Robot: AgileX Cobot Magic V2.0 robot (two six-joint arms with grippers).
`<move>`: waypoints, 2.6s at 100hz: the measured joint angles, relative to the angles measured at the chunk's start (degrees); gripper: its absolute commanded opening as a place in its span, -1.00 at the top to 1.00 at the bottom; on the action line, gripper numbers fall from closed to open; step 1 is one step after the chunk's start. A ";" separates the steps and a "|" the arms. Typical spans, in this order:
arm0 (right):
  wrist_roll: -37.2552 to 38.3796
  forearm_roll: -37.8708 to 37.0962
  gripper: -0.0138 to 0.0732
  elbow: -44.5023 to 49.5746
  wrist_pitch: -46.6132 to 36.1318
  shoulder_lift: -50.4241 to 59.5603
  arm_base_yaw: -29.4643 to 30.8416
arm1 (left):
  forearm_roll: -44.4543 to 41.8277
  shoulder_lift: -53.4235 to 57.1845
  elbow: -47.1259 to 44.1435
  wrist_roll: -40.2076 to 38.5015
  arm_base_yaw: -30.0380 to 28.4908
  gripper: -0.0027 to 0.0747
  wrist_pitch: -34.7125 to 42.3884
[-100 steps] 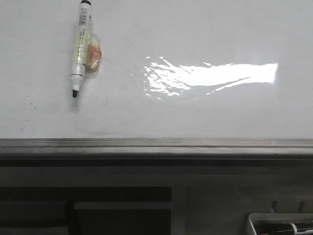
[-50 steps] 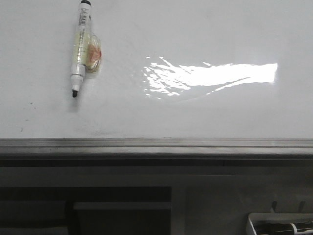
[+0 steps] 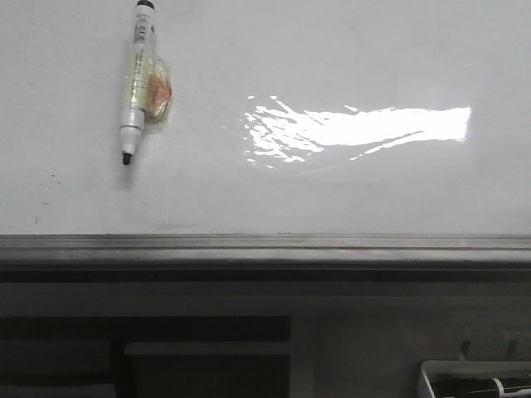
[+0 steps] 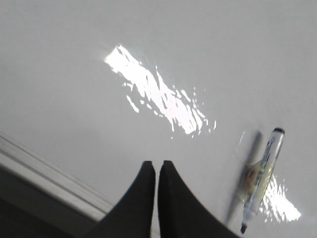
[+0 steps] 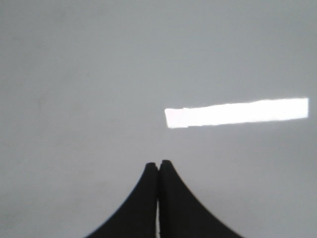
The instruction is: Write number 5 on whiteboard
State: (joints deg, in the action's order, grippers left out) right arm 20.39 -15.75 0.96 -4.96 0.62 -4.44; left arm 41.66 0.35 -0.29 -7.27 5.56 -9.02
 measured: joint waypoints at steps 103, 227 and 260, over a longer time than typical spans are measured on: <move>-10.59 16.58 -0.09 -24.41 33.02 -15.70 0.00 | 12.30 -45.37 28.45 46.67 11.95 -0.11 -20.56; -55.72 56.33 -0.09 -24.59 43.70 -19.97 -7.84 | 16.47 -68.50 36.50 60.47 30.62 0.98 -15.24; -83.36 74.35 -0.09 -24.68 47.05 -28.46 -14.56 | 5.28 -61.20 36.50 80.06 37.39 0.98 -24.29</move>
State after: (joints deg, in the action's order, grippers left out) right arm -62.97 58.60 -23.72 42.09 -27.84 -19.00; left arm 46.94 -60.85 36.21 72.80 42.95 -33.31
